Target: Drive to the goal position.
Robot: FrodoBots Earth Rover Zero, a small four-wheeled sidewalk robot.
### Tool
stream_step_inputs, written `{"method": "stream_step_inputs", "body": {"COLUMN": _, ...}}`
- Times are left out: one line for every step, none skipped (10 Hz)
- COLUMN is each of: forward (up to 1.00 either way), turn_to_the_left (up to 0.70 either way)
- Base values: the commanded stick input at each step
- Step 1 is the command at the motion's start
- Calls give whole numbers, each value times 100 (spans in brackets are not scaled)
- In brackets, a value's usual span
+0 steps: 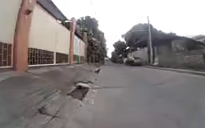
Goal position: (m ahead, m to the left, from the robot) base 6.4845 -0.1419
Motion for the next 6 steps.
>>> {"method": "stream_step_inputs", "body": {"forward": 70, "turn_to_the_left": 0}}
{"method": "stream_step_inputs", "body": {"forward": 70, "turn_to_the_left": 0}}
{"method": "stream_step_inputs", "body": {"forward": 70, "turn_to_the_left": 0}}
{"method": "stream_step_inputs", "body": {"forward": 70, "turn_to_the_left": 0}}
{"method": "stream_step_inputs", "body": {"forward": 70, "turn_to_the_left": 0}}
{"method": "stream_step_inputs", "body": {"forward": 70, "turn_to_the_left": 0}}
